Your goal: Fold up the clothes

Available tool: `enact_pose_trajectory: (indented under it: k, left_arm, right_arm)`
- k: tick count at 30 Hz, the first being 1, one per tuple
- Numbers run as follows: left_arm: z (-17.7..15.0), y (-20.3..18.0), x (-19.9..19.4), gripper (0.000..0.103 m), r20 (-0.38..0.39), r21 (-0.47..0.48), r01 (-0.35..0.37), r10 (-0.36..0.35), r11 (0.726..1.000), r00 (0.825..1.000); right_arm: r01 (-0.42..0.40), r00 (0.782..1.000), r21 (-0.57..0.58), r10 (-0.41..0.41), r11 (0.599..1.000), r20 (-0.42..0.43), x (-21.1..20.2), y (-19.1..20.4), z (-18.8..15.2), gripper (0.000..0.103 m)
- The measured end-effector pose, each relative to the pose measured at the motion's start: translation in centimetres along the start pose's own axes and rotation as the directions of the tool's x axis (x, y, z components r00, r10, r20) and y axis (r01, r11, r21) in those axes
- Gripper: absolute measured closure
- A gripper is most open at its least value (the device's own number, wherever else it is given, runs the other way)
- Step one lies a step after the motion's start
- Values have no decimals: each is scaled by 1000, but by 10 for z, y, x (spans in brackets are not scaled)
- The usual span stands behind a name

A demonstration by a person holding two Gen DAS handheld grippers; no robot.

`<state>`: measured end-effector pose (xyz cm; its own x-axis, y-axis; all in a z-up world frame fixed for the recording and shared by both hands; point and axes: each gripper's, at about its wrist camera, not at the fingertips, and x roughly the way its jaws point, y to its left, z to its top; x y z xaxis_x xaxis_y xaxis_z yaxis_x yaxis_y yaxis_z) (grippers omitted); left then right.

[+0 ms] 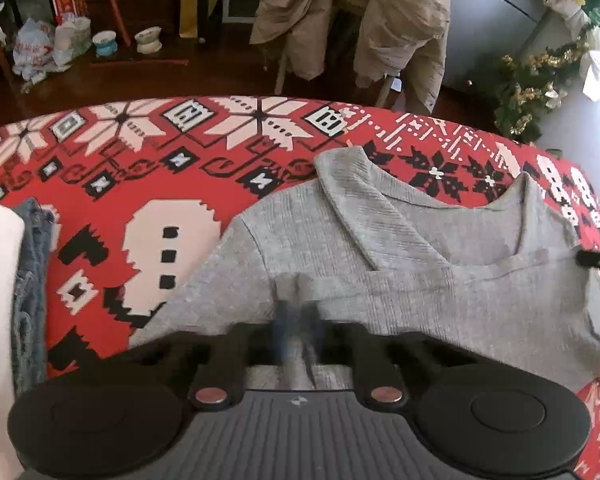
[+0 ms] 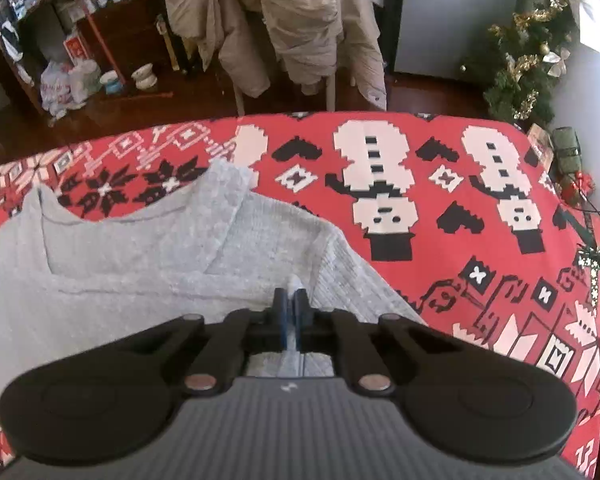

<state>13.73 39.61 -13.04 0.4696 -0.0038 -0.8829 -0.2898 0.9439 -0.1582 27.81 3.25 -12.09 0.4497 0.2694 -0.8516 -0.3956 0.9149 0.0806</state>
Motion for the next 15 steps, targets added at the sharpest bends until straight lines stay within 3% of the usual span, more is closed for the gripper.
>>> enact_pose_trajectory:
  k: [5,11,15]
  left_arm:
    - [-1,4,-18,97,42,-11,17,-17,1000,999]
    - [0,23,-14,93,27,-115,59,-57,992,998]
    - [5,17,-12,94,28,-76,80,-78,994,997]
  right_arm:
    - [23,999,-4,-22,1000,36,-17,-1,0,100]
    - [27,999,11,-27,1000,34,-18,-7,-3,100]
    - [25,999,18,-25,1000,34,-13,-5,-3,99]
